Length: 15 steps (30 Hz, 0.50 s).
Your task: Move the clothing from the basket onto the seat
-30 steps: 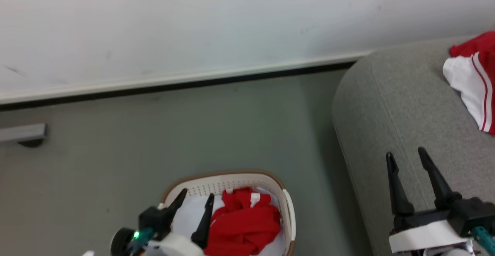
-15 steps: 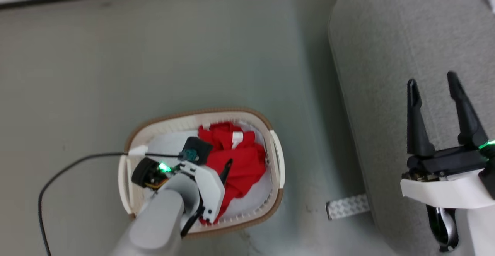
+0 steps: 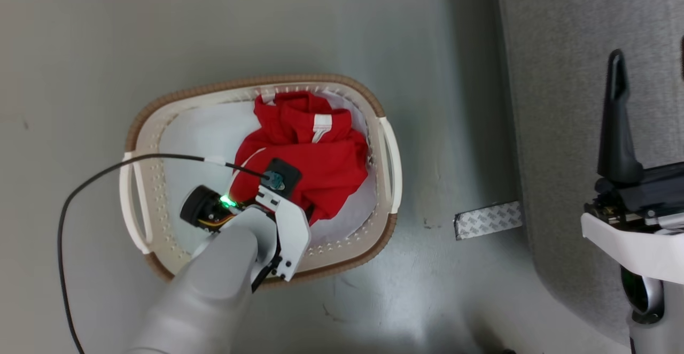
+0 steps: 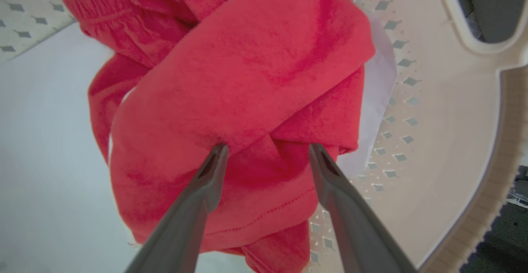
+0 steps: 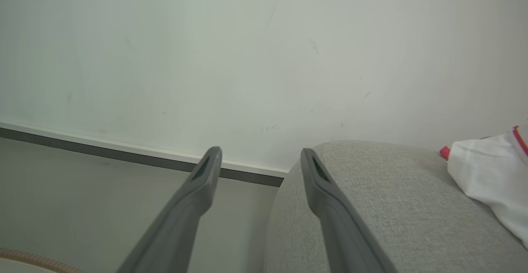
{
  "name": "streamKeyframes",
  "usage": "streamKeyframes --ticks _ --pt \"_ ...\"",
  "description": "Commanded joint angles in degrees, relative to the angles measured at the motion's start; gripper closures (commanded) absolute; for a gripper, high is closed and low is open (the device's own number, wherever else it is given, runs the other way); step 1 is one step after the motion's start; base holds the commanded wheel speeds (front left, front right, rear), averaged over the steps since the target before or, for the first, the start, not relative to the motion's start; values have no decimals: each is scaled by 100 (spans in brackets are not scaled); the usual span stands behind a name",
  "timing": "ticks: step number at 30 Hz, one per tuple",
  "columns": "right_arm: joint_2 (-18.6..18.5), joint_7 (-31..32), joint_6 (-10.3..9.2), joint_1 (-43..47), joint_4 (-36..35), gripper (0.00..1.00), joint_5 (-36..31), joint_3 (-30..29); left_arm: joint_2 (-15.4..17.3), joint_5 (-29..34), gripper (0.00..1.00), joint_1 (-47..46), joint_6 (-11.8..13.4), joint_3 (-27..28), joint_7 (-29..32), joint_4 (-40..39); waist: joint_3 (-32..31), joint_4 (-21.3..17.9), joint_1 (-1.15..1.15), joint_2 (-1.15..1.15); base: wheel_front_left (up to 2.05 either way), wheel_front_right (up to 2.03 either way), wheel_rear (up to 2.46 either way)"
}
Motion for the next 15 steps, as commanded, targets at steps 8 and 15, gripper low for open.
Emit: streamKeyframes --ticks 8,15 --pt "-3 -2 -15 373 -438 0 -199 -213 28 -219 0 -528 30 -458 -257 400 421 159 -2 0 0 0 0" --pt "-3 -2 -15 698 -690 0 -247 -303 29 -321 0 -793 155 -738 -417 574 576 242 -2 0 0 0 0"
